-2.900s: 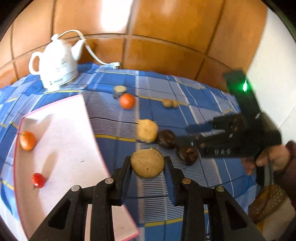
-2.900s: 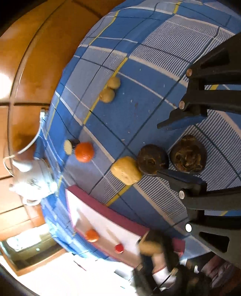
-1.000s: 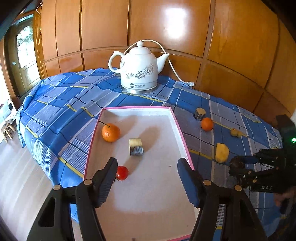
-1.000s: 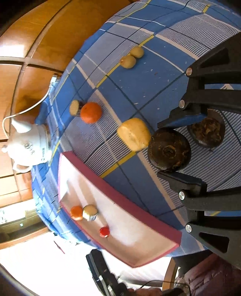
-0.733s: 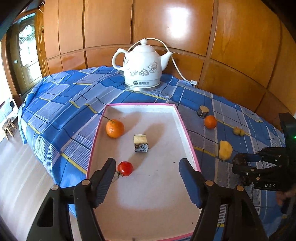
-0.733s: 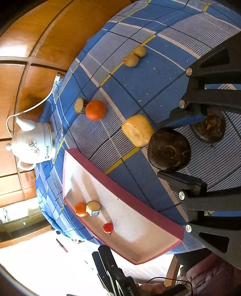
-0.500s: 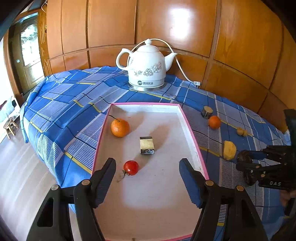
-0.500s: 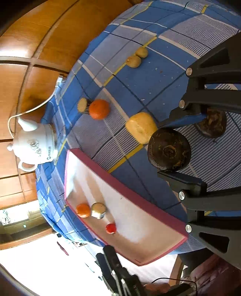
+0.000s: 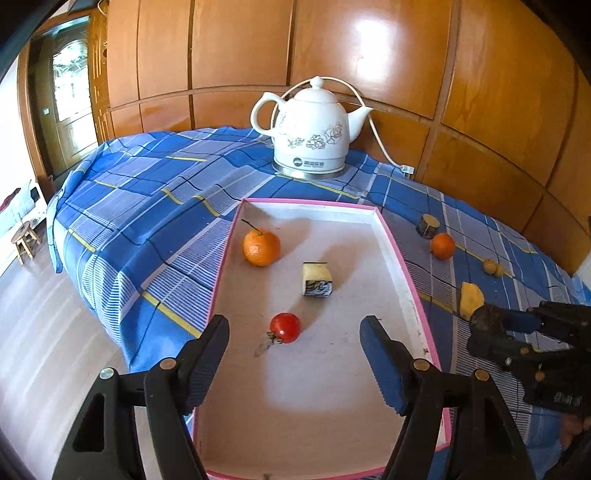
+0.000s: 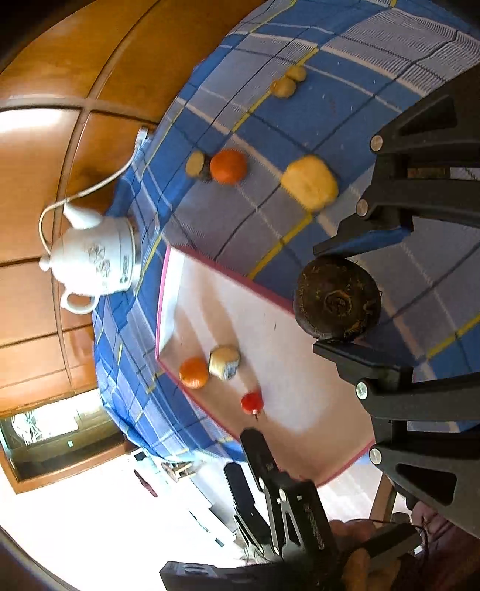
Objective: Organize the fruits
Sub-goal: 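Carry the dark brown fruit into the tray with the right tool and release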
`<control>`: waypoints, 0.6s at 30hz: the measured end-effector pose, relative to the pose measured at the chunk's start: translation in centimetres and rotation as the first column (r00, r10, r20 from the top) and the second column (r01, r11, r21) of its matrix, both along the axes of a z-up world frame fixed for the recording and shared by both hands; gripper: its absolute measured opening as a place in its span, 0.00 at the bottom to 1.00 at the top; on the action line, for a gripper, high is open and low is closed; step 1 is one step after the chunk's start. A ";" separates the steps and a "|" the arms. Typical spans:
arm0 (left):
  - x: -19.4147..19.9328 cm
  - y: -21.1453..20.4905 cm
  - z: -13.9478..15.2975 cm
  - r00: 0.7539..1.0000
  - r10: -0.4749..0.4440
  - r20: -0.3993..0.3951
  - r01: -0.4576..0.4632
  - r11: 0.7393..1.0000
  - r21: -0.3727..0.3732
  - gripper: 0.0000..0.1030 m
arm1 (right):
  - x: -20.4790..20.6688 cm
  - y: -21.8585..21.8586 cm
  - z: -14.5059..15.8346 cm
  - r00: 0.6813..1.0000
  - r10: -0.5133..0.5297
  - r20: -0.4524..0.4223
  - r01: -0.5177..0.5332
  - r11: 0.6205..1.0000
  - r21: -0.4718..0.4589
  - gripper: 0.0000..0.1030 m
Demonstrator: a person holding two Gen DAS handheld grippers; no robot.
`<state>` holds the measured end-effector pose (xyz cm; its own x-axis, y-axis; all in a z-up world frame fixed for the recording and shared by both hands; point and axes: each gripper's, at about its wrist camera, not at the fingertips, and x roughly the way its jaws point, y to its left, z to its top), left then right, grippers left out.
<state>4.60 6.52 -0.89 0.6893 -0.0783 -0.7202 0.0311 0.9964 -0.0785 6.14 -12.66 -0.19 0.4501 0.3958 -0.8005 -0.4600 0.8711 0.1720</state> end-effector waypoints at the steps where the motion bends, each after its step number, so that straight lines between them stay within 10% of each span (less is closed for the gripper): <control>1: 0.0 0.2 0.0 1.000 0.004 0.002 -0.004 1.000 -0.001 0.72 | -0.1 0.3 0.0 1.000 0.005 0.002 -0.005 1.000 -0.001 0.44; 18: -0.7 1.9 0.5 0.999 0.034 0.034 -0.033 0.999 -0.011 0.72 | 2.9 6.1 -0.9 1.000 0.010 -0.018 -0.010 1.000 -0.015 0.44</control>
<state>3.94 8.40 -0.39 0.7156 -0.0621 -0.6958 0.0006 0.9961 -0.0882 9.04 -6.60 -1.09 0.4315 0.3878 -0.8145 -0.4656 0.8691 0.1671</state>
